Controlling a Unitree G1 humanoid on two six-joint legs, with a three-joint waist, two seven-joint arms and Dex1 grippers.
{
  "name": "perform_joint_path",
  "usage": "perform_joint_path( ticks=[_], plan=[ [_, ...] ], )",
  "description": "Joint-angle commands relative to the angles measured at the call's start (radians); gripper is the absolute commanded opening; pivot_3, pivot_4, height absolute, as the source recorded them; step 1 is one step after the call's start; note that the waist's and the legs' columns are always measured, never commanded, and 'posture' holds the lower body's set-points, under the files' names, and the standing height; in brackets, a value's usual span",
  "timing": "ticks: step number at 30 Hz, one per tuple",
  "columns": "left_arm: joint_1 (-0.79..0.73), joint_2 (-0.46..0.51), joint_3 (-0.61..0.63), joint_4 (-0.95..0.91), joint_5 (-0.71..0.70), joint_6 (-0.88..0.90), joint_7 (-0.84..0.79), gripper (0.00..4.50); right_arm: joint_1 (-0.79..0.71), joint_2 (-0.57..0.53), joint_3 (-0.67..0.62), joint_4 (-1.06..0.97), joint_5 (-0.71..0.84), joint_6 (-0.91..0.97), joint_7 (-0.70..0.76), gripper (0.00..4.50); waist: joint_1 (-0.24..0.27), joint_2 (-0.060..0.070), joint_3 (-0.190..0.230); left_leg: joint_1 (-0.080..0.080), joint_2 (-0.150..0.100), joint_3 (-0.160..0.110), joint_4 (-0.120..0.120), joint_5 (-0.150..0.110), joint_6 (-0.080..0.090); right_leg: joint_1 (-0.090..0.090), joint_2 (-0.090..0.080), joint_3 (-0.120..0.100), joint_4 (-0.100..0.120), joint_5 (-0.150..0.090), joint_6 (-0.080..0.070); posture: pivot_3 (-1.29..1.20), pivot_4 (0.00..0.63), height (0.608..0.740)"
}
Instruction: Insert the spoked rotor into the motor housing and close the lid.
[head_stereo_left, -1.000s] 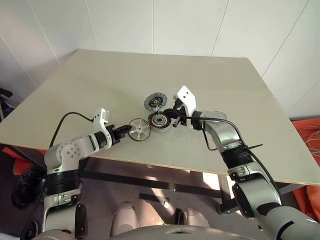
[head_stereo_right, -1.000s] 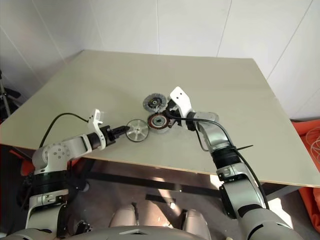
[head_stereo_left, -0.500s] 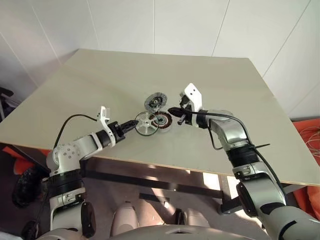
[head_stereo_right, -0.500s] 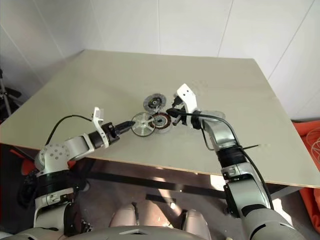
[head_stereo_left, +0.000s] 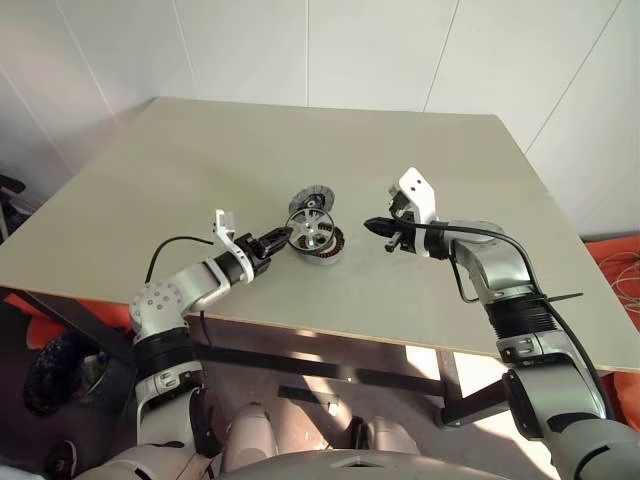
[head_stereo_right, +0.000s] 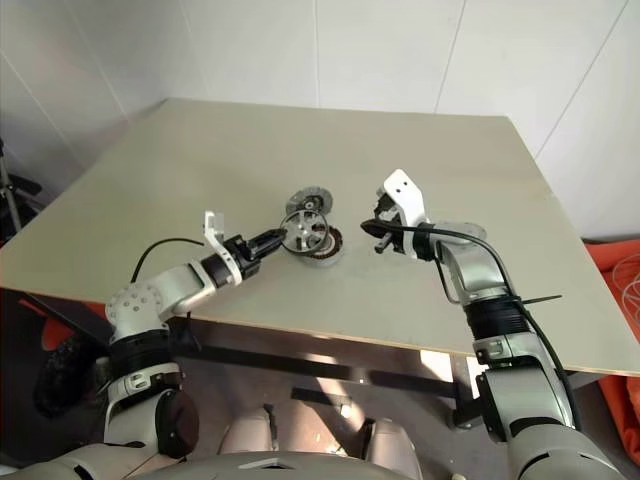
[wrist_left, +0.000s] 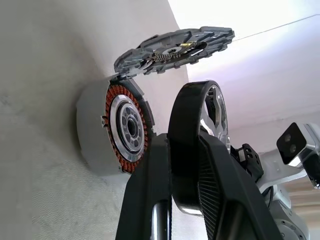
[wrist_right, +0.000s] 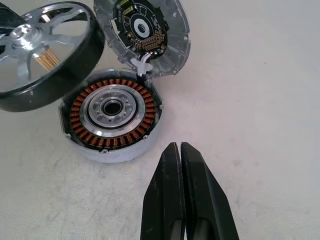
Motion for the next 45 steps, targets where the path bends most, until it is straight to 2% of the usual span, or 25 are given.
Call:
perform_joint_path(
  ticks=[1,13,23,45],
  plan=[
    [-0.056,-0.01,0.019,0.02,-0.046,-0.024,0.046,0.38,-0.001,-0.015,-0.018,-0.069,0.025,0.009,0.008,0.0,0.0,0.0,0.0,0.0,0.0,0.0,0.0,0.0,0.0,0.0,0.0,0.0,0.0,0.0,0.0,0.0,0.0,0.74],
    [-0.093,-0.013,0.037,0.102,-0.091,-0.029,0.153,0.38,0.029,-0.044,-0.012,-0.137,0.047,0.027,0.043,0.0,0.003,0.0,0.0,-0.001,0.0,0.0,0.0,0.0,0.001,0.001,0.0,0.0,-0.002,0.0,0.0,0.0,0.0,0.74],
    [-0.159,-0.014,0.006,0.209,-0.036,-0.092,0.189,0.38,0.035,-0.043,-0.015,-0.147,0.049,0.024,0.039,0.0,0.005,0.0,0.0,-0.001,0.0,0.0,0.0,0.0,0.001,0.001,0.0,0.0,-0.002,0.001,0.001,0.0,0.0,0.74],
    [-0.159,-0.005,-0.03,0.211,-0.022,-0.087,0.215,0.38,0.04,-0.048,-0.021,-0.141,0.05,-0.003,0.031,0.0,0.006,0.0,0.0,-0.001,-0.001,0.0,0.0,-0.001,0.001,0.002,0.0,-0.001,-0.003,0.001,0.001,0.0,0.0,0.74]
  ],
)
